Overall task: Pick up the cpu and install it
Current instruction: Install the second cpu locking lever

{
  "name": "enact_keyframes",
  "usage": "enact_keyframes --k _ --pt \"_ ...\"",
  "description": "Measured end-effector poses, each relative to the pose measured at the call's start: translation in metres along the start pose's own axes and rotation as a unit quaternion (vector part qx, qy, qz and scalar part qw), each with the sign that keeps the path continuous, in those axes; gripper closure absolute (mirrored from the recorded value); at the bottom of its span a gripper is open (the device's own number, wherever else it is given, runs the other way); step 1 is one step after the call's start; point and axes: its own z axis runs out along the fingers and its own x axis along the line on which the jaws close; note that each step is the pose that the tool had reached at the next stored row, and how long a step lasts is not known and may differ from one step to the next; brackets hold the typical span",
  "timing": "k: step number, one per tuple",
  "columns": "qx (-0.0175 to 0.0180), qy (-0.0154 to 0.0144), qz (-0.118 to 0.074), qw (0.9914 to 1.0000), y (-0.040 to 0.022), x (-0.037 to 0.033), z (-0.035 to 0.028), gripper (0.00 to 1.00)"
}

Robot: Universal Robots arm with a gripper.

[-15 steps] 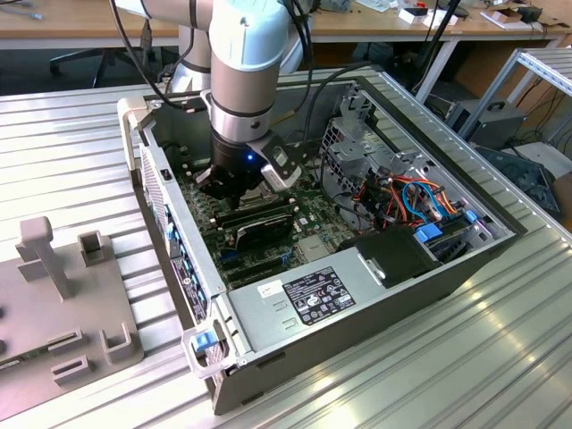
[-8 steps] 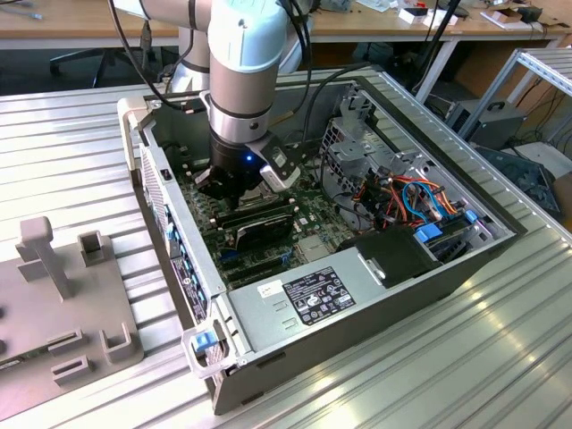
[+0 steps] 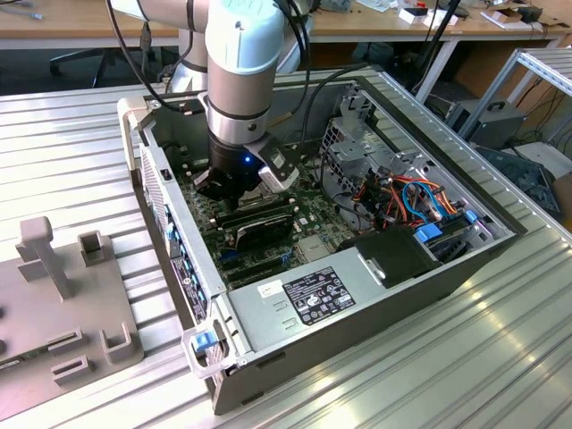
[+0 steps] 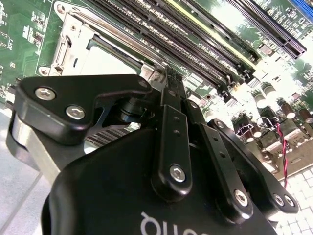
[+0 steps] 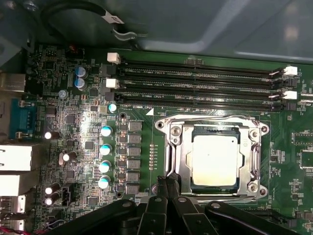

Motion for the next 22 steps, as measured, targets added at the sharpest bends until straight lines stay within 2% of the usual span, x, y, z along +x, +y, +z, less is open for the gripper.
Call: enact_keyframes --k 4,15,18,22 --pt "0.0002 -0.0005 0.0 1.0 0.0001 0.0023 0.0003 0.89" --pt "0.0 -0.0008 0.0 1.0 0.0003 0.0027 -0.0002 0.89" --pt "-0.001 -0.0015 0.0 1.0 0.0015 0.0021 -0.0041 0.89" --pt "0.0 -0.0009 0.0 1.0 0.0029 0.0015 -0.0133 0.89"
